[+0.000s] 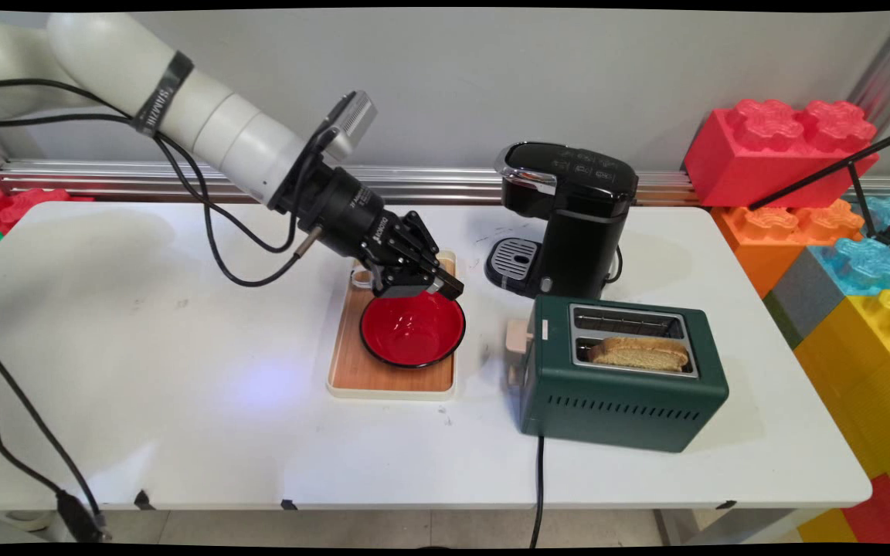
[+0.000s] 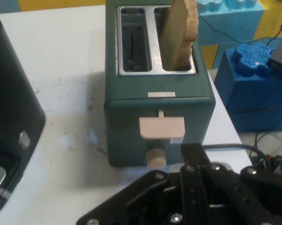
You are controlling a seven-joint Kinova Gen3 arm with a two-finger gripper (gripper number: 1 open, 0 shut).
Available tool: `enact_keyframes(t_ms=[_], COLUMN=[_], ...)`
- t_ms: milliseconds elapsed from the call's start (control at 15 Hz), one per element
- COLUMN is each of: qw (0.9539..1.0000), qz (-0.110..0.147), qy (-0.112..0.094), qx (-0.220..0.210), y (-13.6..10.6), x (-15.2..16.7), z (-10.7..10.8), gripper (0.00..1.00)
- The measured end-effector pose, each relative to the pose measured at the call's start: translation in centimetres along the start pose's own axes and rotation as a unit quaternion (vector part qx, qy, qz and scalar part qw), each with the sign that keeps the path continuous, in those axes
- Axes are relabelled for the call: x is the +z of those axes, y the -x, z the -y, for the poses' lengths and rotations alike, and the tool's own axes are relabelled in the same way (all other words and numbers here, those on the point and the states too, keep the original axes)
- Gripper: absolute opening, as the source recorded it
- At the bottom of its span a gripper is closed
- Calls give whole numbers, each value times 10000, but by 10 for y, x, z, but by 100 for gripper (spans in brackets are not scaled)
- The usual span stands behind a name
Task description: Press the toaster switch
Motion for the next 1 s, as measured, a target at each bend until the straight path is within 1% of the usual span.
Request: enact_keyframes(t_ms=[333, 800, 1000], qw=[9998, 9992, 9987], qz=[-143, -271, -339], qy=[51, -104, -120], qx=[-93, -291, -353], y=[2, 11, 13], x=[24, 66, 81], z=[2, 7, 8], gripper=[0, 0, 0])
